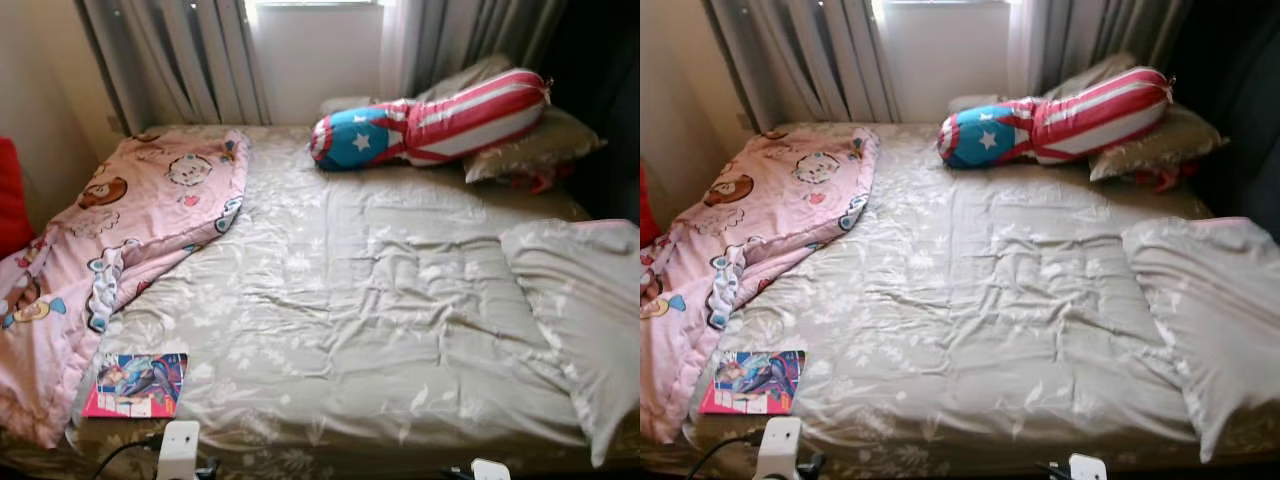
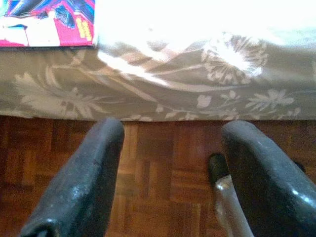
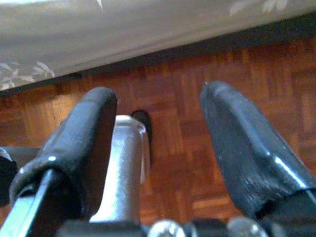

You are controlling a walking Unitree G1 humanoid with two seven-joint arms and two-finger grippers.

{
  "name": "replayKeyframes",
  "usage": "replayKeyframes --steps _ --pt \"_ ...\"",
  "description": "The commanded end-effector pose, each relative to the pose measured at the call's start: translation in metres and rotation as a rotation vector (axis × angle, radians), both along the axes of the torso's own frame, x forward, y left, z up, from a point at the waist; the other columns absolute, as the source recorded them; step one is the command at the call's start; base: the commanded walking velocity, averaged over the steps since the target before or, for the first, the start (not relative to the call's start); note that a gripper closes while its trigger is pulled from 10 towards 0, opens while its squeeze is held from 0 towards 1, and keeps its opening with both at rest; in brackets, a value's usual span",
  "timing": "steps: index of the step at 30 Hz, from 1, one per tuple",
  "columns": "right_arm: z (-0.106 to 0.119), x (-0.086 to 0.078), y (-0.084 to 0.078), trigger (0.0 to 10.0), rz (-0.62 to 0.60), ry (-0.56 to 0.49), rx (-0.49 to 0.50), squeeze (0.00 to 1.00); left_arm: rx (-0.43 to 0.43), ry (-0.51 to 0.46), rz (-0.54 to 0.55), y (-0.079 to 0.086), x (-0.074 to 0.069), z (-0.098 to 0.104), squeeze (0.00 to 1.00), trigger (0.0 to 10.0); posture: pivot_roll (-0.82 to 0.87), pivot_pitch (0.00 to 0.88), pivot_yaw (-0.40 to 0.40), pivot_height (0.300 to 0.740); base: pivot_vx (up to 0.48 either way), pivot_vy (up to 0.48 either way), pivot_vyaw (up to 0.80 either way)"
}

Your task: Clean up the room

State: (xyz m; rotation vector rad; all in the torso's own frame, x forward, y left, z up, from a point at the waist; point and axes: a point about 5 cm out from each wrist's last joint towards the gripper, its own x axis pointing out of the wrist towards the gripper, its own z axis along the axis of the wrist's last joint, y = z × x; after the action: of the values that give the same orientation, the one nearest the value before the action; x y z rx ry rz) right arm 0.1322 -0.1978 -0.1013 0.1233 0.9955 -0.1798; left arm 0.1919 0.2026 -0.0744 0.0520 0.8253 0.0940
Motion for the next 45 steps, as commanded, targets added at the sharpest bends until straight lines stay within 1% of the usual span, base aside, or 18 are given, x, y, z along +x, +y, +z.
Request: replayKeyframes --steps 1,5,7,8,10,16,21,23,24,27,28,30,32,35,43,45 --pt "0.001 0.005 0.007 10.0 0.012 -0.008 0.006 0.00 0.025 0.015 0.017 0.010 -0.004 0.000 0.00 10.0 -0.04 0.000 0.018 0.740 0.000 0.368 0.00" --pt "0.001 0.005 0.007 10.0 0.016 -0.007 0.006 0.00 0.024 0.015 0.018 0.010 -0.004 -0.001 0.00 10.0 -0.04 0.000 0.015 0.740 0.000 0.368 0.00" --pt "0.001 0.005 0.002 10.0 0.016 -0.005 -0.001 0.00 0.023 0.014 0.019 0.009 -0.003 0.000 0.00 10.0 -0.04 0.000 0.011 0.740 0.000 0.371 0.00" --pt "0.001 0.005 0.002 10.0 0.016 -0.005 -0.001 0.00 0.023 0.014 0.019 0.009 -0.003 0.000 0.00 10.0 -0.04 0.000 0.011 0.740 0.000 0.371 0.00" --pt "0.003 0.003 -0.012 10.0 0.011 -0.006 -0.013 0.00 0.022 0.013 0.023 0.009 -0.003 0.000 0.00 10.0 -0.04 0.000 0.008 0.740 0.000 0.371 0.00" --pt "0.005 -0.004 -0.030 10.0 0.001 0.001 -0.029 0.00 0.020 0.015 0.030 0.009 -0.004 -0.001 0.00 10.0 -0.04 0.000 0.004 0.740 0.000 0.369 0.00" --pt "0.004 -0.006 -0.031 10.0 0.021 0.010 -0.036 0.00 0.018 0.016 0.034 0.009 -0.005 -0.001 0.00 10.0 -0.04 0.000 0.002 0.740 0.000 0.368 0.00" --pt "0.003 -0.006 -0.026 10.0 0.030 0.013 -0.035 0.00 0.017 0.017 0.035 0.009 -0.005 -0.001 0.00 10.0 -0.04 0.000 0.003 0.740 0.000 0.368 0.61" --pt "0.002 -0.005 -0.019 10.0 0.040 0.011 -0.029 0.00 0.016 0.017 0.035 0.009 -0.005 -0.001 0.00 10.0 -0.04 0.000 0.002 0.740 0.000 0.371 0.80" --pt "0.001 -0.002 -0.009 10.0 0.045 0.007 -0.019 0.00 0.017 0.017 0.035 0.009 -0.005 -0.001 0.00 10.0 -0.03 0.000 0.002 0.740 0.000 0.370 0.80" --pt "0.001 0.001 0.000 10.0 0.037 -0.002 -0.007 0.00 0.017 0.018 0.037 0.009 -0.005 -0.001 0.00 10.0 -0.03 0.000 0.002 0.740 0.000 0.375 0.00" --pt "0.000 0.003 0.007 10.0 0.045 -0.004 -0.002 0.00 0.017 0.018 0.039 0.009 -0.005 -0.001 0.00 10.0 -0.03 0.000 0.001 0.740 0.000 0.375 0.00" --pt "-0.001 0.006 0.020 10.0 0.056 -0.006 0.007 0.00 0.018 0.018 0.040 0.009 -0.006 -0.002 0.00 10.0 -0.03 0.000 0.002 0.740 0.000 0.369 0.00" --pt "0.000 0.007 0.026 10.0 0.062 -0.008 0.011 0.00 0.018 0.019 0.042 0.009 -0.006 -0.002 0.00 10.0 -0.03 0.000 0.001 0.740 0.000 0.370 0.00" --pt "0.000 0.009 0.027 10.0 0.063 -0.009 0.007 0.00 0.015 0.020 0.042 0.009 -0.006 -0.002 0.00 10.0 -0.03 0.000 -0.001 0.740 0.000 0.369 0.00" --pt "0.000 0.011 0.033 10.0 0.067 -0.011 0.009 0.00 0.015 0.020 0.043 0.009 -0.006 -0.002 0.00 10.0 -0.03 0.000 -0.002 0.740 0.000 0.368 0.00"
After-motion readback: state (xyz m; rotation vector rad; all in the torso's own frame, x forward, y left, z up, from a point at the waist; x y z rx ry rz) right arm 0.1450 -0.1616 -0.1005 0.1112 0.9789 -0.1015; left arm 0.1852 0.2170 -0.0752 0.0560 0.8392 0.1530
